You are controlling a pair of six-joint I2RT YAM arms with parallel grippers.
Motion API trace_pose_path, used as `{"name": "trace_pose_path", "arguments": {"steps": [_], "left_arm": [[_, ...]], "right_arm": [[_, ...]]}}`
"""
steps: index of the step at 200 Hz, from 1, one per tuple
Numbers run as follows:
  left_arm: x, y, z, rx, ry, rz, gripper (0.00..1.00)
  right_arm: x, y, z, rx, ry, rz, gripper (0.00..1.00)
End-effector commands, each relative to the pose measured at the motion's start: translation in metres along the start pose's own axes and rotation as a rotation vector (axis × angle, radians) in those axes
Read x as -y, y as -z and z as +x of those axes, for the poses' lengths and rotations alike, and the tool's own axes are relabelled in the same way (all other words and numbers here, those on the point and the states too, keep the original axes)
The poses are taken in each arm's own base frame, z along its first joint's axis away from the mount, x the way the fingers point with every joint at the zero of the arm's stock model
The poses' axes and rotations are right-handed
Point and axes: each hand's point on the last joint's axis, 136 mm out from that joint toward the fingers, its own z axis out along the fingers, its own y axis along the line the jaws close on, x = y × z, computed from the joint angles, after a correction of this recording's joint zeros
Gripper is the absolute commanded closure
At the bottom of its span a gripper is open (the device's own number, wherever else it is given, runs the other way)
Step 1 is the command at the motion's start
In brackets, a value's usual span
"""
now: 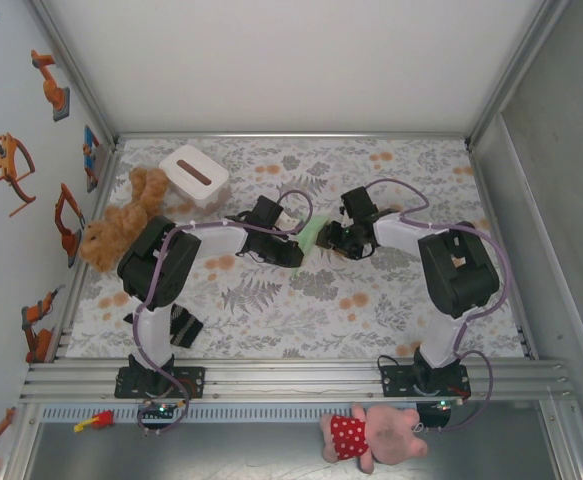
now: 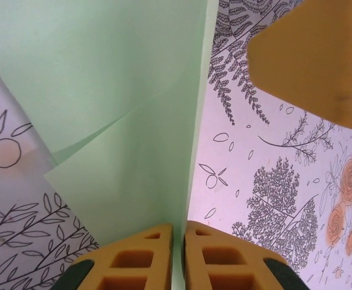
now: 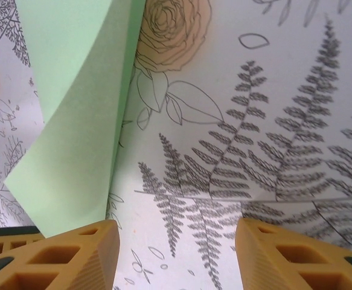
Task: Fold a paper plane with a square sheet of paper (pick it up from the middle)
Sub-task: Fold the wing for the fifth time at the center of the table.
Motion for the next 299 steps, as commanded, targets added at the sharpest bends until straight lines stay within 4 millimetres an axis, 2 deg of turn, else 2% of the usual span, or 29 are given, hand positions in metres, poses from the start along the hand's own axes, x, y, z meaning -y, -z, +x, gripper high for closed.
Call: {"name": "trace_pose_path", "arguments": {"steps": [1,37,74,121,157,245,299], "left_arm": [[-0.003,-0.001,0.004,-0.022,-0.004,0.022,0.88],[0.006,0.004,0.002,0.003,0.033,0.096,0.90],[0.022,0.011,-0.002,0.044,0.066,0.202,0.91],[0.025,0.014,-0.003,0.099,0.151,0.318,0.92],[0.031,0.017,-0.004,0.117,0.200,0.376,0.93],[0.021,0.014,-0.004,0.118,0.288,0.407,0.94],[0.016,0.009,-0.001,0.109,0.331,0.413,0.94]], "right_arm": [[-0.009,0.014,-0.006,0.052,0.051,-0.032,0.47],[-0.015,0.012,-0.003,0.044,0.083,-0.085,0.47],[-0.035,0.019,-0.008,0.073,0.130,-0.180,0.46],[-0.047,0.020,-0.009,0.081,0.167,-0.273,0.41],[-0.046,0.013,-0.007,0.060,0.182,-0.279,0.40],[-0.043,-0.007,-0.007,-0.008,0.190,-0.268,0.41],[-0.033,-0.021,-0.006,-0.039,0.157,-0.231,0.42]]}}
